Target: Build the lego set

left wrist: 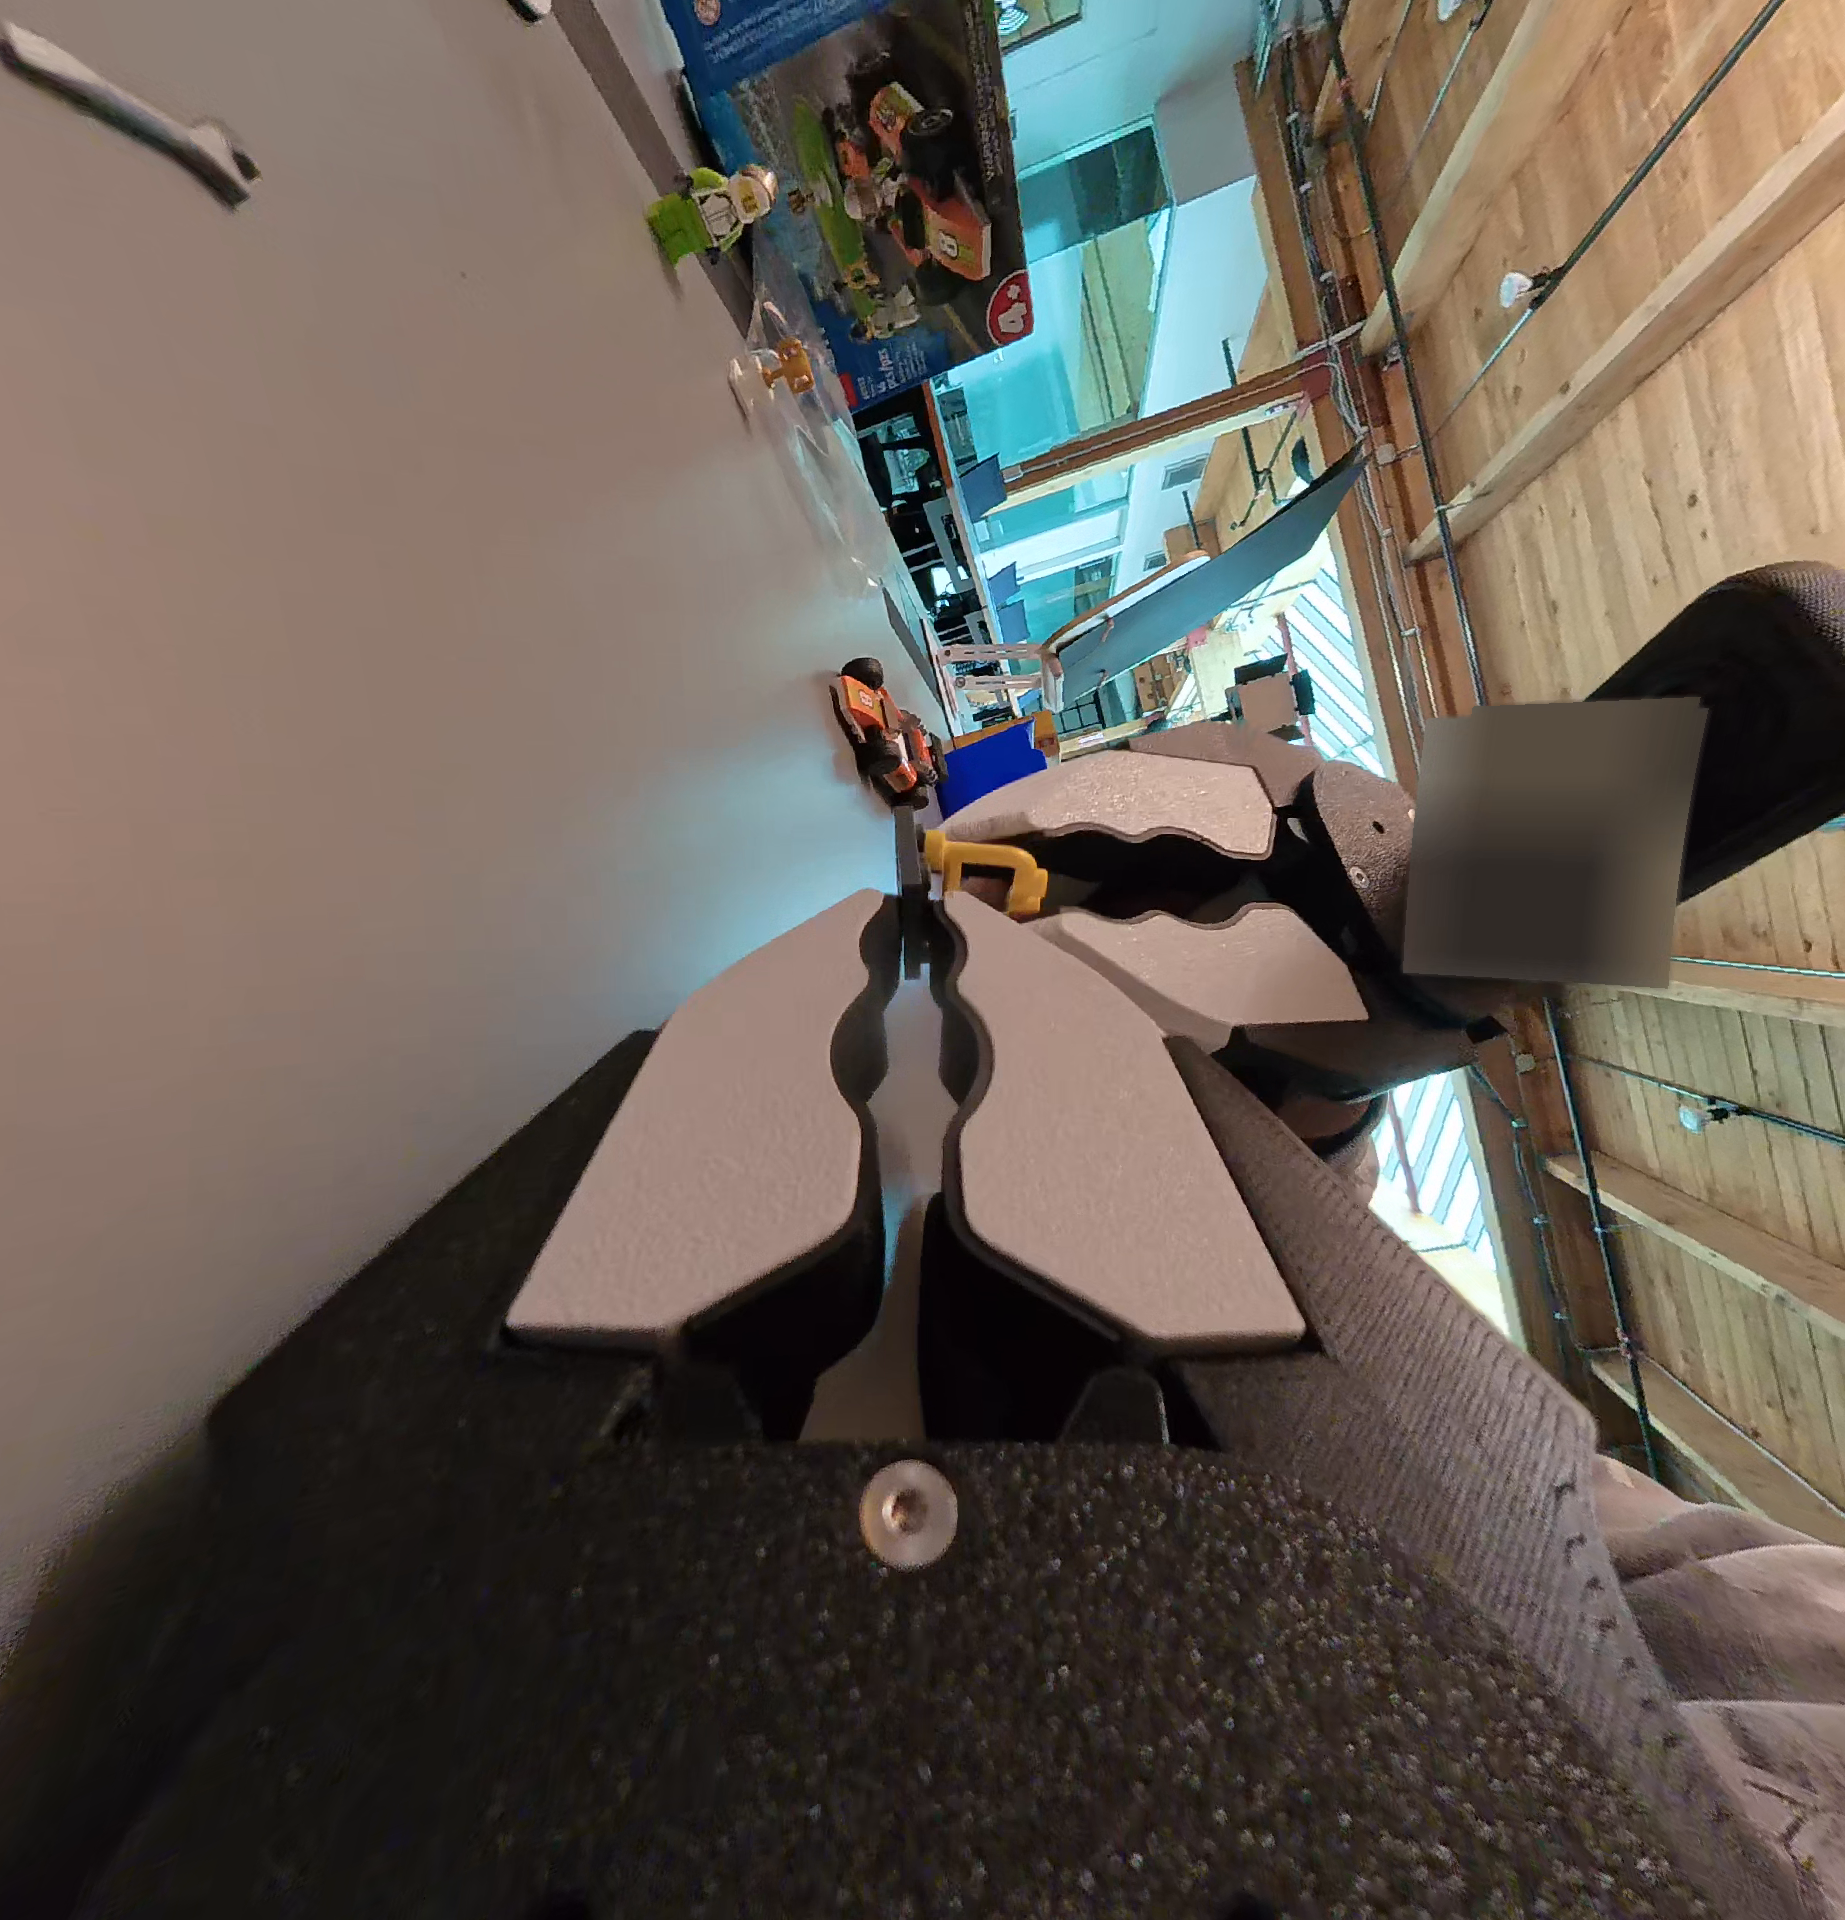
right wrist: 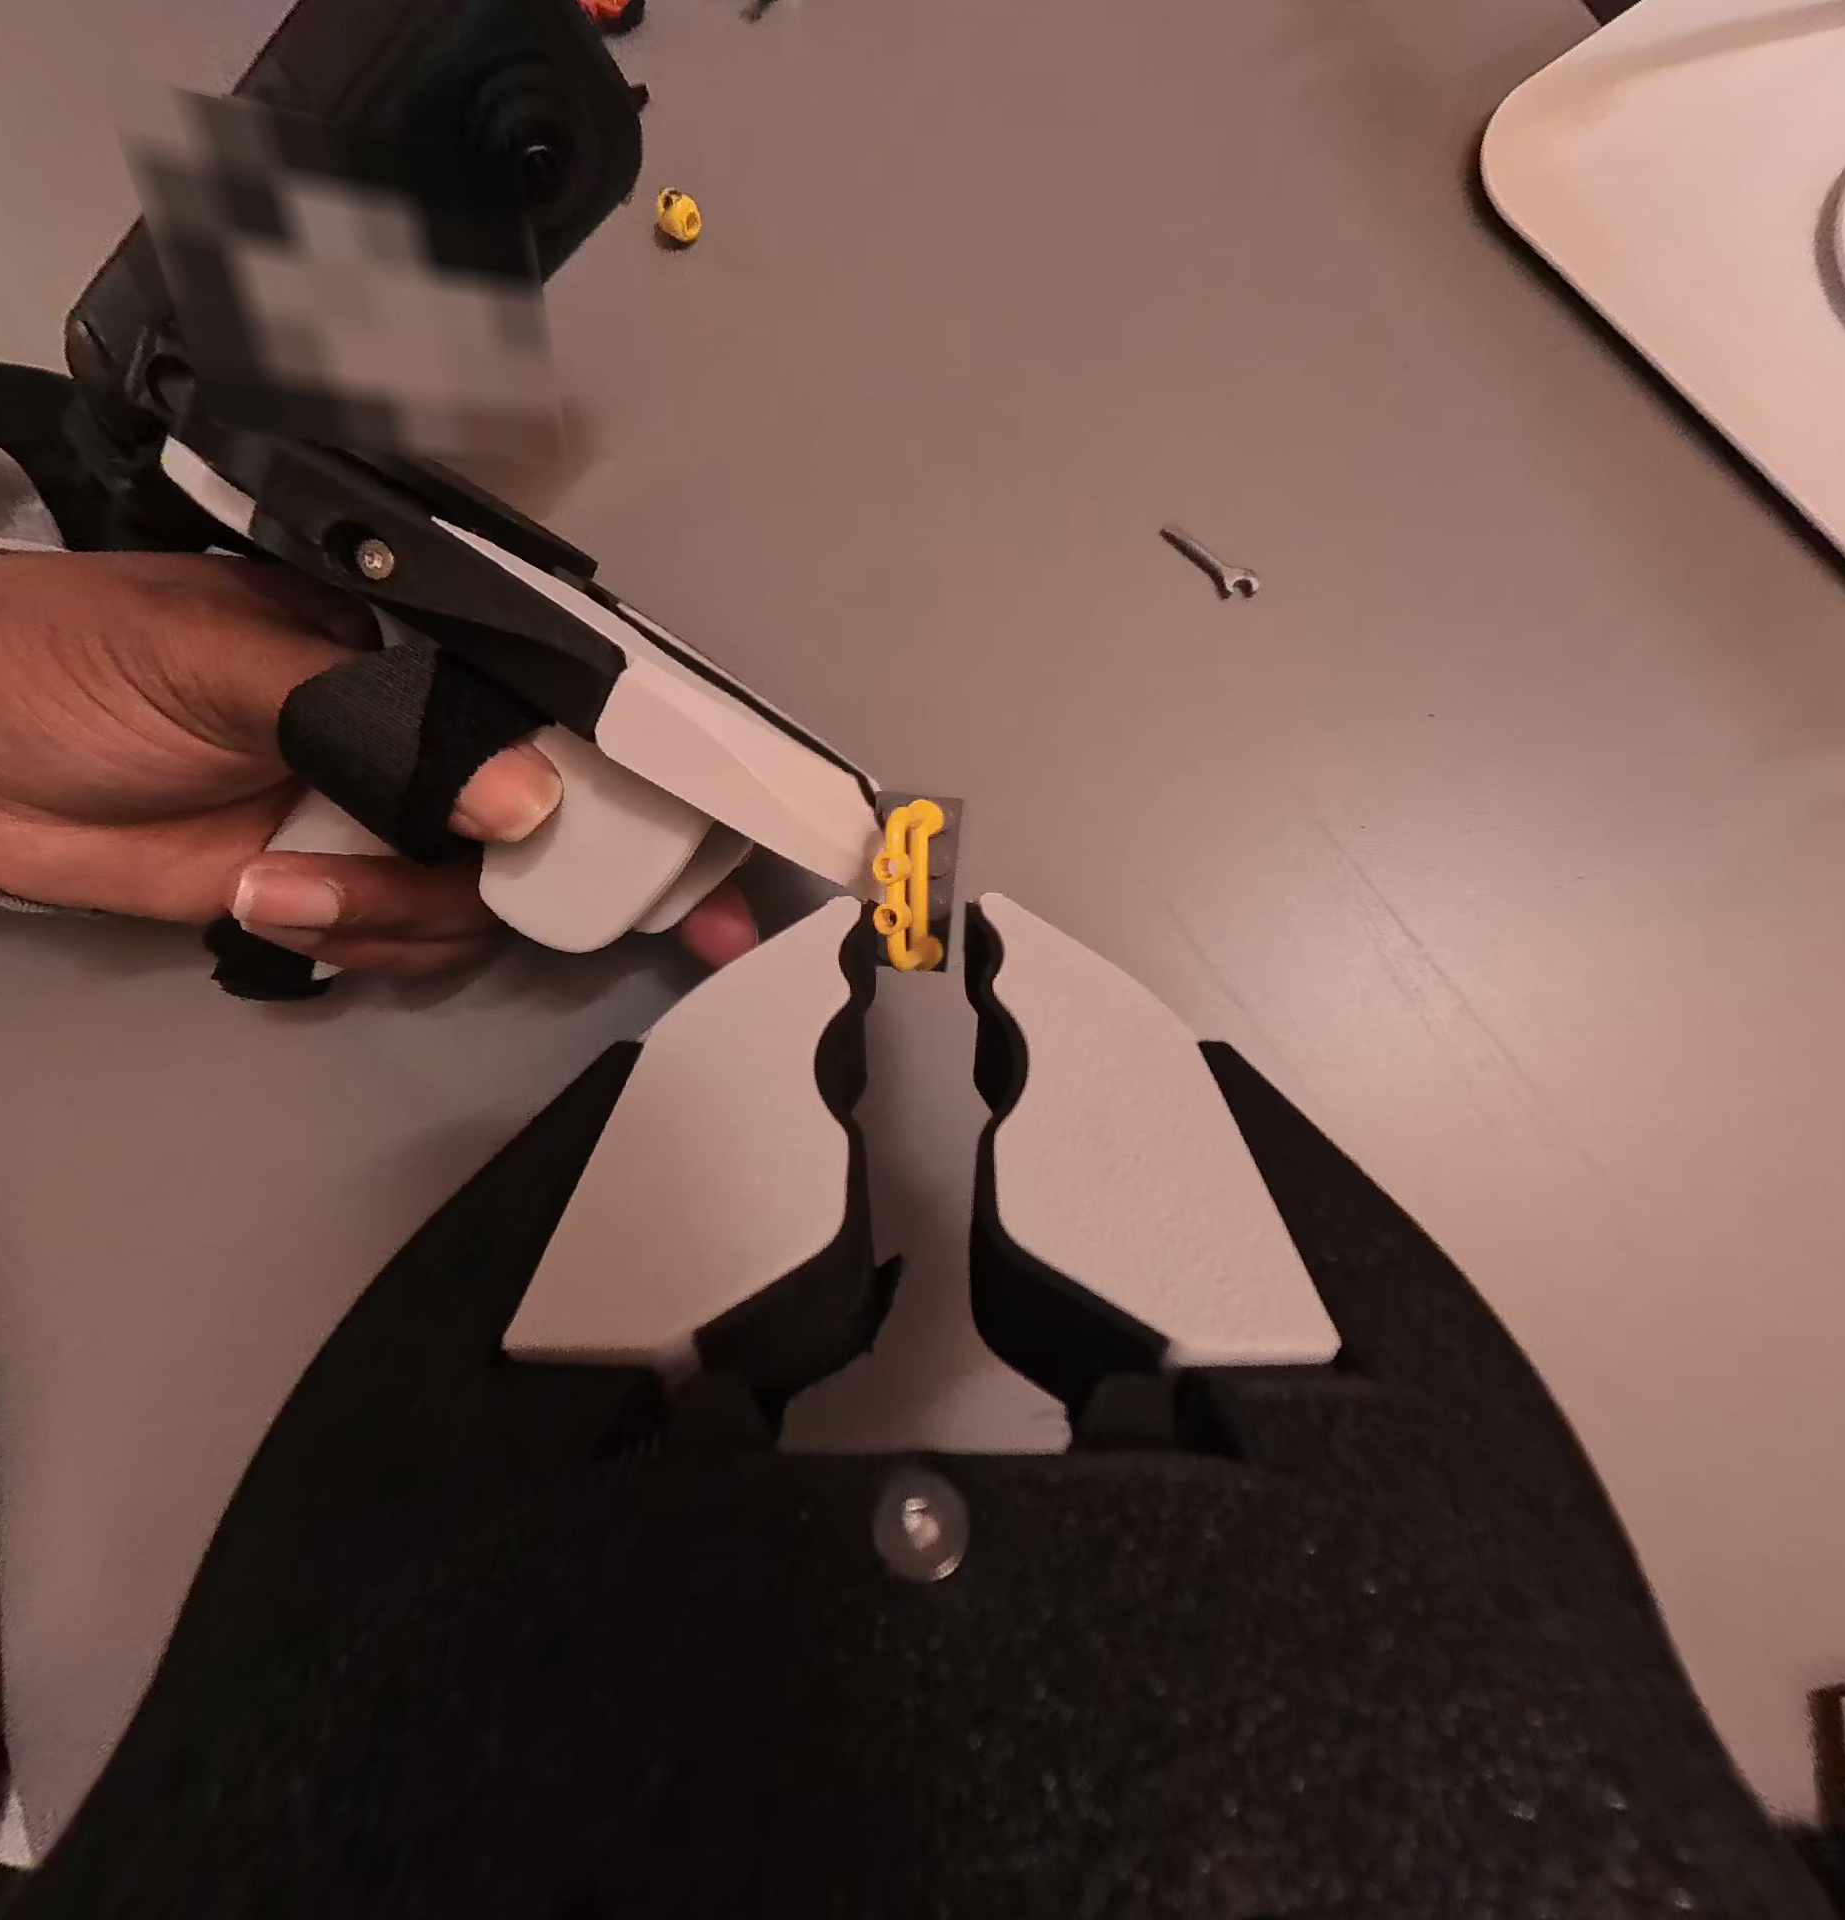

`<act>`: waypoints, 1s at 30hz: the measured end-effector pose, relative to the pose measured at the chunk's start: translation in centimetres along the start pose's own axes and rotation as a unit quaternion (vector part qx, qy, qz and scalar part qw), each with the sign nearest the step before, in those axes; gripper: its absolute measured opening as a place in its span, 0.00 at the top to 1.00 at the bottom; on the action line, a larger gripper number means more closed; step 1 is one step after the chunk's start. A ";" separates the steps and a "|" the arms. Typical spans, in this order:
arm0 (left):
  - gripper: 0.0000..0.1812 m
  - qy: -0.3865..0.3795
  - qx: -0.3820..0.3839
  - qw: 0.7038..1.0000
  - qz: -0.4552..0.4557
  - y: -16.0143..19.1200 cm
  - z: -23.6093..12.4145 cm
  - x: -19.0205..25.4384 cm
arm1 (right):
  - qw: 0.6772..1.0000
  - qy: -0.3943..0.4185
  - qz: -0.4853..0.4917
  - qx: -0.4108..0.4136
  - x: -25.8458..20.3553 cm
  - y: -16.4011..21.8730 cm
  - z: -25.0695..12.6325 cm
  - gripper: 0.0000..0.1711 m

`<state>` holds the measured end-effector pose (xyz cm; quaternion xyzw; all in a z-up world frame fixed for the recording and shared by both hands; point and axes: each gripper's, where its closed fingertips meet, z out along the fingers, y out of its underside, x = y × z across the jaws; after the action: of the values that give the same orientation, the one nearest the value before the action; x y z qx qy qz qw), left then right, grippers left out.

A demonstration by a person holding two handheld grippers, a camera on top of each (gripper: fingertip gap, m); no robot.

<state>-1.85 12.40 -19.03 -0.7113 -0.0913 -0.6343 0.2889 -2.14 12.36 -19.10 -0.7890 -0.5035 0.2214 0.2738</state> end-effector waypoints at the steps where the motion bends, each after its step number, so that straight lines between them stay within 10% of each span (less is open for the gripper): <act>1: 0.97 -0.001 0.000 1.000 -0.003 0.0 0.0 -0.1 | 1.000 0.001 -0.001 -0.001 0.1 0.0 -0.1 0.91; 16: 0.97 -0.009 -0.003 1.000 0.011 0.1 0.0 -0.3 | 0.999 0.010 -0.030 0.012 0.3 -0.8 -0.6 0.97; 30: 0.97 -0.046 -0.002 0.972 0.230 -0.9 -0.3 1.9 | 0.990 0.068 -0.071 0.097 -0.2 -2.1 -2.3 0.97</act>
<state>-2.24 12.53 -16.93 -0.7423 0.0628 -0.5178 0.4206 -2.21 12.48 -15.98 -0.7345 -0.5144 0.1949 0.3974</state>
